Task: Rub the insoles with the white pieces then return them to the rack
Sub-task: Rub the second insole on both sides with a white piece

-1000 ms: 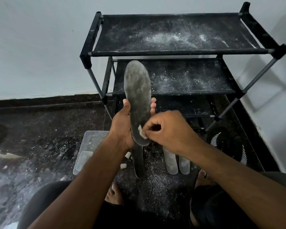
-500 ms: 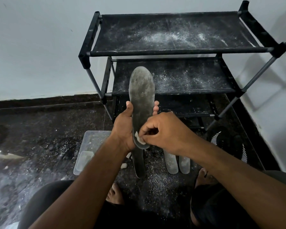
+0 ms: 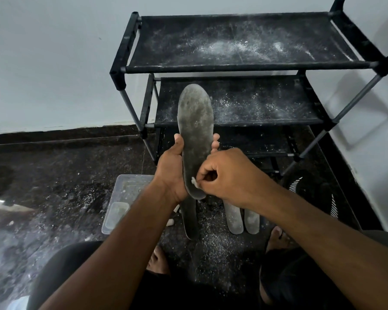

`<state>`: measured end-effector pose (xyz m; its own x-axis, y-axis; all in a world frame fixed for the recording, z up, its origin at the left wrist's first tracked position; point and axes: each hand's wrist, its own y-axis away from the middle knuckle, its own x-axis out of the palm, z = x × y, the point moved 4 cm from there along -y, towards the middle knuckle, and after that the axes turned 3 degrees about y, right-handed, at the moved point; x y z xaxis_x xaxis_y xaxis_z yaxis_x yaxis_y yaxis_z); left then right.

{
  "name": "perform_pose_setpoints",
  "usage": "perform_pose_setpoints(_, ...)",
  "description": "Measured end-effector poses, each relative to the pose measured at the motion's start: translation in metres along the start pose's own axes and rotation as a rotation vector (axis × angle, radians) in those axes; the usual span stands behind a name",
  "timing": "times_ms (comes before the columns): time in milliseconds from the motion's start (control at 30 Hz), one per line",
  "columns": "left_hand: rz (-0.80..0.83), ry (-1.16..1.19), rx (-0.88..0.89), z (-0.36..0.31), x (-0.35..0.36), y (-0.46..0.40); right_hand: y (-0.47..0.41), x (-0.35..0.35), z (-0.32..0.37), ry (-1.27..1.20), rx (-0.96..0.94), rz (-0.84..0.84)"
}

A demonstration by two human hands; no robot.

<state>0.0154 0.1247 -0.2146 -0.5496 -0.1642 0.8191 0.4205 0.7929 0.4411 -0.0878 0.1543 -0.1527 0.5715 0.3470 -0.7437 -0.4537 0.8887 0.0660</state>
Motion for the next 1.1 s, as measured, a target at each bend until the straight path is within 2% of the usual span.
perform_pose_setpoints(100,-0.032,-0.027,0.004,0.0,0.0,-0.001,-0.001,0.0,0.007,-0.022,-0.037,-0.123)
perform_pose_setpoints(167,-0.031,-0.023,0.011,-0.001,0.001,0.0,0.002,-0.002,0.008,-0.109,-0.061,-0.046)
perform_pose_setpoints(233,-0.011,0.002,0.001,0.0,-0.001,0.0,0.003,-0.004,0.002,-0.085,-0.039,0.061)
perform_pose_setpoints(333,-0.001,-0.002,0.003,-0.001,-0.002,-0.001,-0.002,-0.003,-0.003,0.094,-0.028,-0.05)
perform_pose_setpoints(400,-0.009,-0.024,-0.001,-0.001,-0.002,-0.002,-0.003,-0.001,0.001,0.112,-0.057,-0.109)
perform_pose_setpoints(533,-0.026,-0.039,0.005,0.0,-0.005,-0.002,0.0,-0.007,-0.004,0.027,-0.028,0.001)
perform_pose_setpoints(633,-0.089,-0.146,0.033,0.001,-0.008,-0.004,-0.007,-0.016,-0.018,0.201,-0.001,-0.104)
perform_pose_setpoints(733,-0.146,-0.215,0.044,0.003,-0.011,-0.005,-0.012,-0.016,-0.025,0.276,0.007,-0.19)
perform_pose_setpoints(800,-0.159,-0.237,0.046,0.002,-0.011,-0.004,-0.012,-0.014,-0.025,0.235,0.019,-0.177)
perform_pose_setpoints(867,-0.153,-0.246,0.029,0.003,-0.011,-0.002,-0.007,-0.013,-0.021,0.062,0.029,-0.092)
perform_pose_setpoints(933,-0.162,-0.257,0.026,0.004,-0.013,0.0,-0.003,-0.012,-0.017,0.014,0.022,-0.002)
perform_pose_setpoints(1000,-0.159,-0.279,0.03,0.005,-0.012,0.001,-0.008,-0.018,-0.027,0.112,0.038,-0.051)
perform_pose_setpoints(1100,-0.151,-0.31,0.037,0.007,-0.005,0.004,-0.014,-0.032,-0.042,0.168,0.107,-0.222)
